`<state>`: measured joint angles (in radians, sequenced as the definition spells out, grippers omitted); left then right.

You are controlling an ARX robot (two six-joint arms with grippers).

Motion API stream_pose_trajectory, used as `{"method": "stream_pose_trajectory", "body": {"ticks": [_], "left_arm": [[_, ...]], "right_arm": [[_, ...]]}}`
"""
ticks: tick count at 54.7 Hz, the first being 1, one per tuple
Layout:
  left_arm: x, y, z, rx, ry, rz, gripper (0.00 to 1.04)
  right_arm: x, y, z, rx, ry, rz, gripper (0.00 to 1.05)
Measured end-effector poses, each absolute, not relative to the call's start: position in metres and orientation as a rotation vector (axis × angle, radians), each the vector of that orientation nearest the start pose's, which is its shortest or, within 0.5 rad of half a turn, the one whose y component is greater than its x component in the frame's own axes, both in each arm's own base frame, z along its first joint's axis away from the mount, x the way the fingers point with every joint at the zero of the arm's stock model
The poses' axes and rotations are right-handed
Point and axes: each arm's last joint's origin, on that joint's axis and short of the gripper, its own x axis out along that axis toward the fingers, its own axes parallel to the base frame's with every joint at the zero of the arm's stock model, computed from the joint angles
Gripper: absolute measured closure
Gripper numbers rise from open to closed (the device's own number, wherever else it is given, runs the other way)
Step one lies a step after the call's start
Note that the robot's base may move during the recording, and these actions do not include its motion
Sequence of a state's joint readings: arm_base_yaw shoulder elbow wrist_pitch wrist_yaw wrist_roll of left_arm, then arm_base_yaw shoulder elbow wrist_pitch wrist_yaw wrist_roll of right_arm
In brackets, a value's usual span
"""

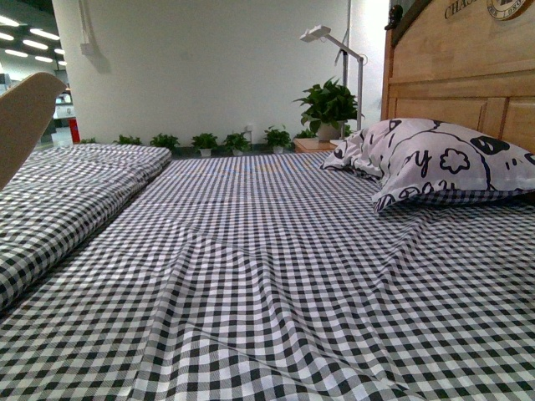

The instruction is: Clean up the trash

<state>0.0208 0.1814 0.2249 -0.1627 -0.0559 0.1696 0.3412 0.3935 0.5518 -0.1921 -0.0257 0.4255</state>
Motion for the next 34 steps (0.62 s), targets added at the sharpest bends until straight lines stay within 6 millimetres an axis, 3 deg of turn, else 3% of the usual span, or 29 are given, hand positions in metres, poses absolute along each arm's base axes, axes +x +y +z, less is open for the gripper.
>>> {"method": "stream_pose_trajectory", "body": {"ticks": [34], "left_arm": [[0.0984,0.0037,0.2102,0.171,0.125,0.066,0.77]], "right_arm": [[0.099,0.0359,0.2993,0.415,0.111,0.354,0.85]]}}
